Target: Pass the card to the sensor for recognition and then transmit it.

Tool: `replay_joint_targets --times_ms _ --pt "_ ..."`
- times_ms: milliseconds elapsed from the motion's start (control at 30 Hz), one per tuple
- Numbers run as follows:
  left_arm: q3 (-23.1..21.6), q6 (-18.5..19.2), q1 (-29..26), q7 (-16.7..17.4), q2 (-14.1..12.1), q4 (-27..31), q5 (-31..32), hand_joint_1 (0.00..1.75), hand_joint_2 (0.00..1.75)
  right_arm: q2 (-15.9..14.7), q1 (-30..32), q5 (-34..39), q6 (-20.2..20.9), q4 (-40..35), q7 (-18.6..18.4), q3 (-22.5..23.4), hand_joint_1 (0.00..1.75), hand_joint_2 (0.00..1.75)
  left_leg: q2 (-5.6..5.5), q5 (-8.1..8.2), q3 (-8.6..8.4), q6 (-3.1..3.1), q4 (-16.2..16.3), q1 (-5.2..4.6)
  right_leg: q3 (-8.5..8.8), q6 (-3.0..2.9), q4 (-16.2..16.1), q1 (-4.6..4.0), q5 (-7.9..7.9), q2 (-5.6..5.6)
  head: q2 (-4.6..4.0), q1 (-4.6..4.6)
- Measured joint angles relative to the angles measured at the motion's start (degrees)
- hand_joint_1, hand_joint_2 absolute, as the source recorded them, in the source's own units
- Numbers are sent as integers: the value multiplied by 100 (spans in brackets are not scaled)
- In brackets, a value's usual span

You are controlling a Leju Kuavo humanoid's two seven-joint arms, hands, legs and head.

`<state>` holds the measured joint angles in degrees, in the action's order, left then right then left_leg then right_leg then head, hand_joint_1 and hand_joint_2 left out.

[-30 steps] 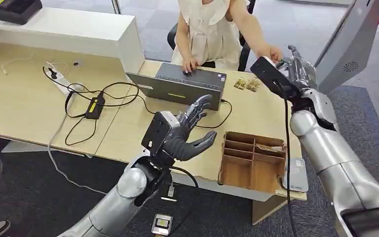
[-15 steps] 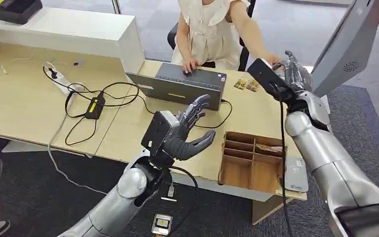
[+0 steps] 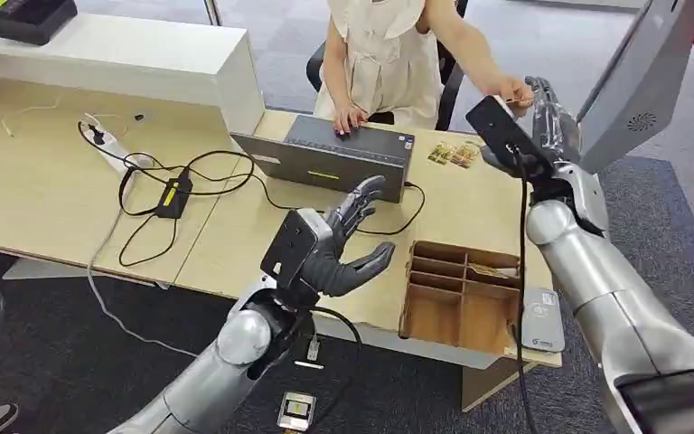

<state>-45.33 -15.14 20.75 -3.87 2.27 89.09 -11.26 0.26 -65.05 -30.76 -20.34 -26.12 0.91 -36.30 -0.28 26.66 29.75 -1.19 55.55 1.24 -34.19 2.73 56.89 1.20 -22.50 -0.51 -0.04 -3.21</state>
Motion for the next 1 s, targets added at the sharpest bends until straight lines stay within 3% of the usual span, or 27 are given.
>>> replay_joint_targets --times_ms 100,200,300,433,533,733,1000 --pt "20 -184 -37 -11 0 -4 7 0 175 -2 16 564 -177 -135 359 48 0 175 0 0 -1 0 0 0 0 0 0 0 0 0 0 0" --pt "35 -280 -81 -15 -2 -2 17 0 175 -31 169 1191 -145 -484 436 116 0 175 0 0 -3 0 0 0 1 0 0 -2 0 0 0 -2" --pt "72 -359 -114 -6 -4 13 33 0 175 -136 582 1864 85 -1133 212 181 0 175 -1 0 -4 0 0 0 3 0 0 -2 0 0 0 0" --pt "120 -534 -205 98 -79 190 28 0 175 -395 1319 2038 218 -2161 -148 216 0 175 -2 0 -4 0 0 0 2 0 -1 -2 0 0 0 0" --pt "168 -606 -263 81 -135 334 48 0 175 -625 1899 1694 310 -2956 -301 225 0 175 -1 1 -5 0 0 0 1 0 -1 -2 -1 0 0 -2" --pt "282 -628 -353 20 -210 509 46 0 175 -1071 2835 -33 548 -4230 -675 254 0 175 1 2 -4 0 -1 0 2 -1 -2 -2 -1 0 0 0" --pt "372 -497 -376 -52 -236 544 -20 0 175 -1473 3593 -1247 899 -5267 -1053 328 0 175 1 2 -5 0 -1 0 3 -1 -3 -2 -1 -1 0 0"
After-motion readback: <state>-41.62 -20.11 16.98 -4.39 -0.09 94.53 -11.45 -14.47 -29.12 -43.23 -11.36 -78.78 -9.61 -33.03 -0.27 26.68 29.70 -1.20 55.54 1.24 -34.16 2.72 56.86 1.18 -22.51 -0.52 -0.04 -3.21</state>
